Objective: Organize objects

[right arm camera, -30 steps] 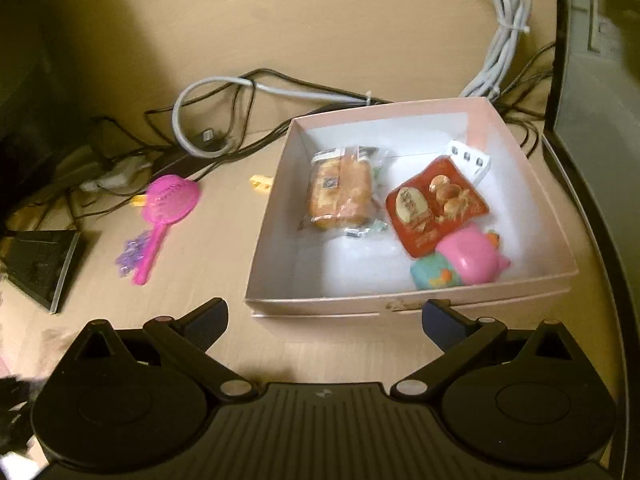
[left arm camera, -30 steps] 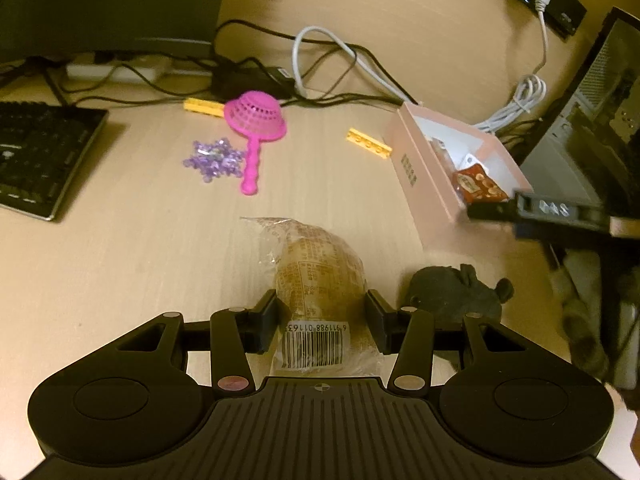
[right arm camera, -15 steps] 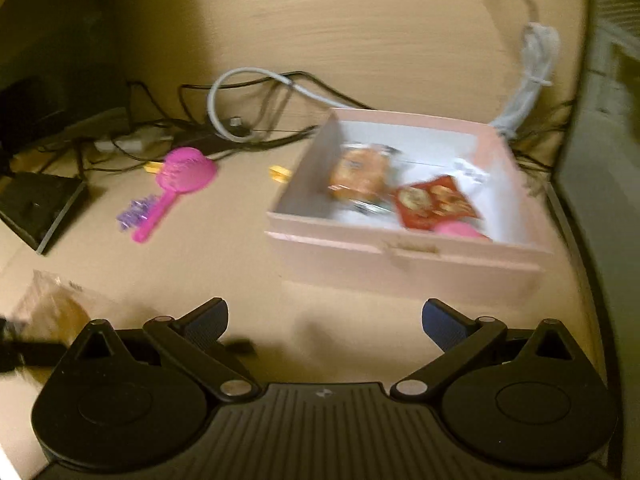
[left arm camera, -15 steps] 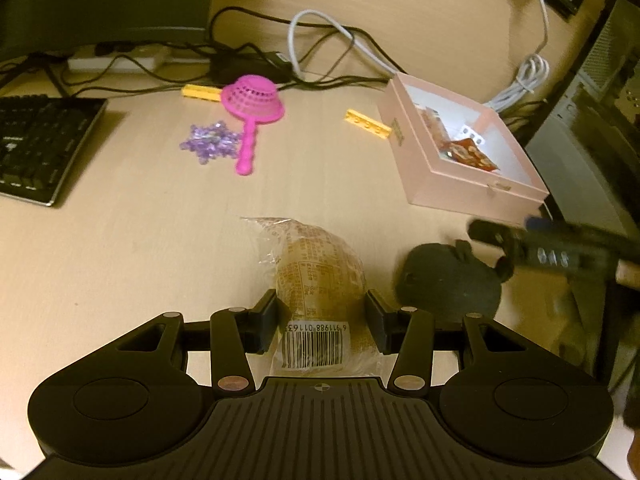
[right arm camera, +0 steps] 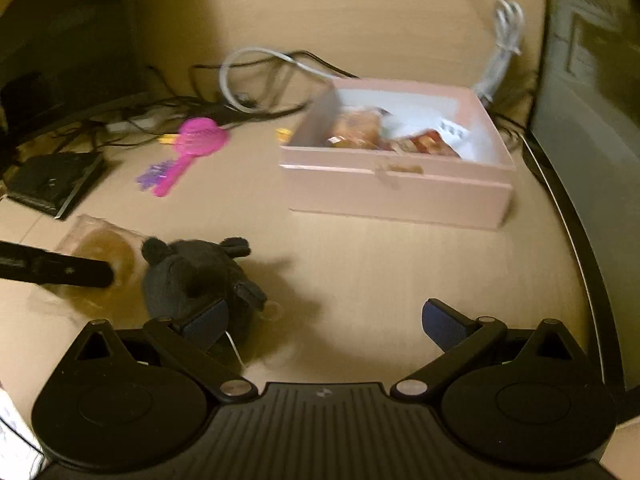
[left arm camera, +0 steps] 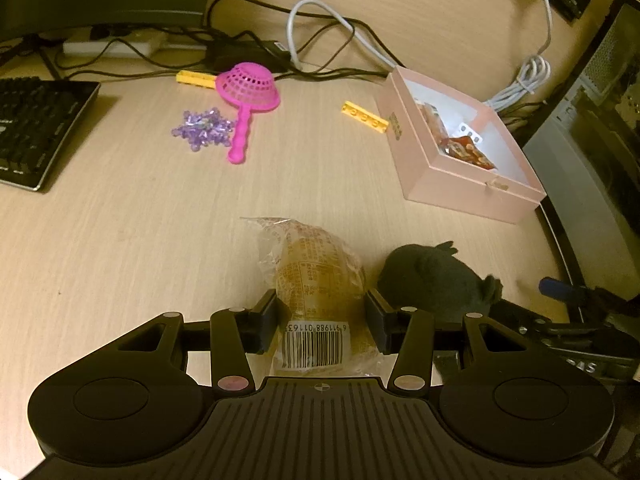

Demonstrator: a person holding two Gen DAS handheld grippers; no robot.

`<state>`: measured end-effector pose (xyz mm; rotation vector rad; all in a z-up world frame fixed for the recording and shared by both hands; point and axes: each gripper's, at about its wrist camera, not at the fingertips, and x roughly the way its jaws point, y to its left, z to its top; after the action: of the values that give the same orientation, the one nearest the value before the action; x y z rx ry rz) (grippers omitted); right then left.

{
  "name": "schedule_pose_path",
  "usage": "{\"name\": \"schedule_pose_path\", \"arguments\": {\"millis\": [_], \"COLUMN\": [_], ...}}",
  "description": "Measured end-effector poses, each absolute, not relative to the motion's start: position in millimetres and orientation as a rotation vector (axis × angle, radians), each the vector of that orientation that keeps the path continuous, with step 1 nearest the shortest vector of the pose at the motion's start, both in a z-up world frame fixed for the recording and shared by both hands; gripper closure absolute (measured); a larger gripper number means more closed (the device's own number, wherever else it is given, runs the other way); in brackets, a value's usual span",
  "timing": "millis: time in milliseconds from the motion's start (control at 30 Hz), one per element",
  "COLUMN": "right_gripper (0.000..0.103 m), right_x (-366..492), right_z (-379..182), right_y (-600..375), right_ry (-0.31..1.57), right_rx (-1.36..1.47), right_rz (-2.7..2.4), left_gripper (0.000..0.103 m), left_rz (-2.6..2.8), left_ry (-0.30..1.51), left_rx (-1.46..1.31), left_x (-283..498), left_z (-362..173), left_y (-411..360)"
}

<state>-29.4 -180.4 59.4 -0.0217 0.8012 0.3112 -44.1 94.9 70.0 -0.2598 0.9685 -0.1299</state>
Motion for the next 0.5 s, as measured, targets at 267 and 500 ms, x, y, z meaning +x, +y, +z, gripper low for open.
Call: {"name": "schedule_pose_path", "arguments": {"millis": [267, 500], "right_gripper": [0.000, 0.000], "right_x": [-36.8, -26.9], "right_z": [74.7, 46.4], "right_y": [-143.1, -95.5], "right_ry": [0.750, 0.779], "right_rx": [-0.116, -0.266], "right_rz": [0.465, 0.506], "left_gripper": [0.052, 0.052], "left_rz": [-0.106, -0.074], "left_ry": [0.987, 0.957], "left_rx": [-0.308, -0.359], "left_x": [-50.6, -63.2], "left_z": [62.0, 64.9], "left_y": [112.8, 132.9]}}
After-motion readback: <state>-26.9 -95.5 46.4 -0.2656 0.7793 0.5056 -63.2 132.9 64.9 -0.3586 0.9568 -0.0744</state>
